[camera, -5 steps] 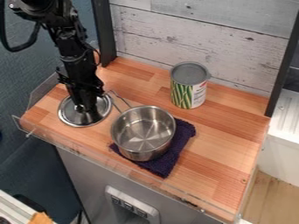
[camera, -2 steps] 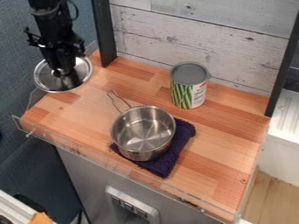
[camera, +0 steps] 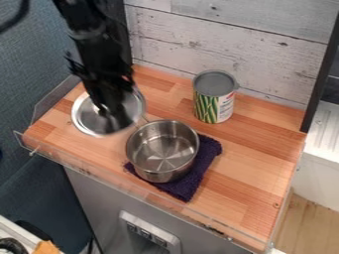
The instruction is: Put the silver lid on the silver pot
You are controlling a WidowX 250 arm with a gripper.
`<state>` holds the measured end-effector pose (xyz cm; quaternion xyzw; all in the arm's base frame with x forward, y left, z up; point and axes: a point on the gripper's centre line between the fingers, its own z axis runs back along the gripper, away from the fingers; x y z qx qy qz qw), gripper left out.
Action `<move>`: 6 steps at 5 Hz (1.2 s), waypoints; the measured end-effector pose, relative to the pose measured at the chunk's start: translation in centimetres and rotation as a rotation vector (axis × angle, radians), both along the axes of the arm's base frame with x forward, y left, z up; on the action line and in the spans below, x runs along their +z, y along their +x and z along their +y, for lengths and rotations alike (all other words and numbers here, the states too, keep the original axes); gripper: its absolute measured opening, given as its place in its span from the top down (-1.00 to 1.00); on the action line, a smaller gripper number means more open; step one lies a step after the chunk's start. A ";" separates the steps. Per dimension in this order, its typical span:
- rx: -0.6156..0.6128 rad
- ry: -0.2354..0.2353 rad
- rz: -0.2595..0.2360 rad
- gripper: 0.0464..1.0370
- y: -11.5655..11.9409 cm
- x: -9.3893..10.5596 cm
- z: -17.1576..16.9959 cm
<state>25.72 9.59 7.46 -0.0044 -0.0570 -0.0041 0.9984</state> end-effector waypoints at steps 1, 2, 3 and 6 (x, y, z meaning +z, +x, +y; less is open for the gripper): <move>-0.090 -0.011 0.008 0.52 0.4 -1.0 -3.7; -0.120 -0.001 0.011 0.52 1.3 -2.2 -5.7; -0.148 0.026 0.044 0.52 1.8 -4.0 -6.7; -0.159 0.015 0.053 -0.20 1.6 -3.7 -7.2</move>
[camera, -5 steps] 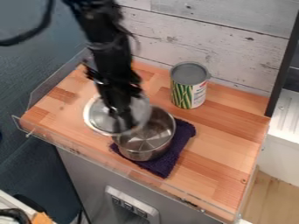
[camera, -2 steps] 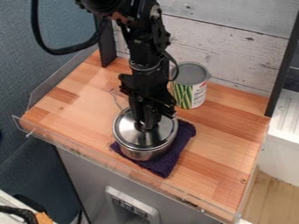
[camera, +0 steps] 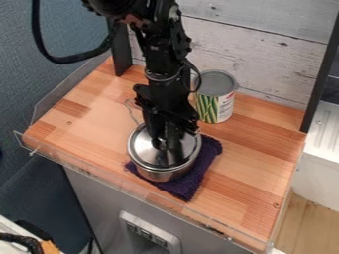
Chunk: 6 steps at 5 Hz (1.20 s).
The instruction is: Put the silver lid on the silver pot
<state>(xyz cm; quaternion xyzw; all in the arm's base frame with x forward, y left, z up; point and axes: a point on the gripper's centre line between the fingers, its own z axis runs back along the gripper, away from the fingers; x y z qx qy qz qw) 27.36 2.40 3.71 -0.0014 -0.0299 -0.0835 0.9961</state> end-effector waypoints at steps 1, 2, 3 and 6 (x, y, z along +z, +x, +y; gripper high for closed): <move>0.021 -0.008 -0.037 -0.79 0.0 3.4 -0.2; 0.025 -0.016 -0.010 -0.94 -0.2 4.5 -0.3; 0.025 -0.016 -0.009 -0.94 -0.2 4.5 -0.3; 0.024 -0.014 -0.010 -0.93 -0.1 4.5 -0.2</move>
